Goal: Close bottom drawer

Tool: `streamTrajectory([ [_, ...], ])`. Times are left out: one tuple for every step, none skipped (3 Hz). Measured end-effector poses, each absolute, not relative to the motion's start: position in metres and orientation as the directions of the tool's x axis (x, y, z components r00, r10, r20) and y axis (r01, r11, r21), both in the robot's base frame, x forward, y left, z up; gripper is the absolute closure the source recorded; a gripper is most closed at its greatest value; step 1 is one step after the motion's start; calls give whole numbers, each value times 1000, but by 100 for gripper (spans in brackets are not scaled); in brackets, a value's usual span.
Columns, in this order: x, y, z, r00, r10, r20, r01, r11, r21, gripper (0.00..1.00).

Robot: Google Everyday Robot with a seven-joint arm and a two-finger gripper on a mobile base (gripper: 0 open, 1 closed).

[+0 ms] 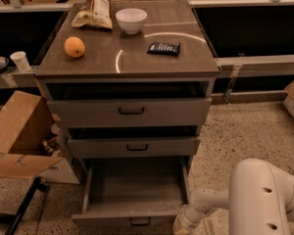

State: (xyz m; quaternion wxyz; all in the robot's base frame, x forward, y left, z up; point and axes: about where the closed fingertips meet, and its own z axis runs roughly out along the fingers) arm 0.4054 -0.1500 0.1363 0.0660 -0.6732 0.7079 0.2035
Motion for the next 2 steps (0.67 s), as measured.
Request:
streamTrajectory([
  [405, -150, 136, -85, -926, -367, -980, 11, 199, 19],
  [406, -150, 136, -84, -926, -368, -980, 11, 199, 0],
])
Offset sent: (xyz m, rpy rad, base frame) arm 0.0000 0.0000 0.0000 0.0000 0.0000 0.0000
